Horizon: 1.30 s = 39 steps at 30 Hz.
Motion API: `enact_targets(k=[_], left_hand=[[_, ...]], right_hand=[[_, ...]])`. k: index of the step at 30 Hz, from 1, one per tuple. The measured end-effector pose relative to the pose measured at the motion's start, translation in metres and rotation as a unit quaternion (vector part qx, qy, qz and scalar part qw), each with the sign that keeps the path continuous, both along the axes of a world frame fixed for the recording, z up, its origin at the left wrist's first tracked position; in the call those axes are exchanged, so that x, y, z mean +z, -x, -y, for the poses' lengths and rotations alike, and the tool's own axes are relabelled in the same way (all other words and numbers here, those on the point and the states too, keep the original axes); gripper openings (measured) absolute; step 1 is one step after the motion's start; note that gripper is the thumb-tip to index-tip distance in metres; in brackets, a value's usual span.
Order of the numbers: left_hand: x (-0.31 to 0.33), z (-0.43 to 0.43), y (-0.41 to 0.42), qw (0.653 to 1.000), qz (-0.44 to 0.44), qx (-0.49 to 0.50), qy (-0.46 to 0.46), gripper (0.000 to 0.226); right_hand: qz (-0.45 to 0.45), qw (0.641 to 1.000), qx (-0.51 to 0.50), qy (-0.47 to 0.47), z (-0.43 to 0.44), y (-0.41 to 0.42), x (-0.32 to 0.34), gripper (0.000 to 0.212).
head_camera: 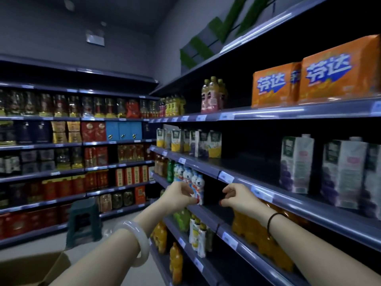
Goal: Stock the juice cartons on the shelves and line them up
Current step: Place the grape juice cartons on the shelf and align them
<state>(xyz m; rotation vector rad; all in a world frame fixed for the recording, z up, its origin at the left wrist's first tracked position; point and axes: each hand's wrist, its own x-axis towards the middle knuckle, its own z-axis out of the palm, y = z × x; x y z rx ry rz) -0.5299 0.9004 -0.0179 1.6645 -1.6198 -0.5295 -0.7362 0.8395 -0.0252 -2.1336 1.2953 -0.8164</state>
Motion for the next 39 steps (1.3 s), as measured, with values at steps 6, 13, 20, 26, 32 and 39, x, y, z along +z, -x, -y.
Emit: enact_targets(k=[6,13,20,26,32,39], left_hand=[[0.014,0.094,-0.074,0.999,-0.034,0.024,0.020,0.021],[-0.005,0.202,-0.162,0.998,-0.051,0.036,0.026,0.024],[-0.001,0.335,-0.236,0.997,-0.058,-0.025,0.033,0.024],[0.015,0.445,-0.284,0.994,-0.052,-0.084,0.036,0.025],[0.009,0.546,-0.294,0.987,-0.069,-0.147,0.013,0.031],[0.001,0.657,-0.304,0.981,-0.093,-0.167,0.025,0.031]], right_hand=[[0.016,1.000,-0.008,-0.001,0.116,-0.075,0.020,0.045],[0.006,1.000,-0.008,-0.005,0.222,-0.163,0.012,0.044],[0.016,0.996,-0.084,0.019,0.334,-0.230,0.012,0.044],[0.084,0.981,-0.173,0.004,0.419,-0.263,0.014,0.045],[0.075,0.972,-0.221,-0.015,0.494,-0.280,0.013,0.049],[0.085,0.964,-0.251,-0.002,0.582,-0.295,0.009,0.053]])
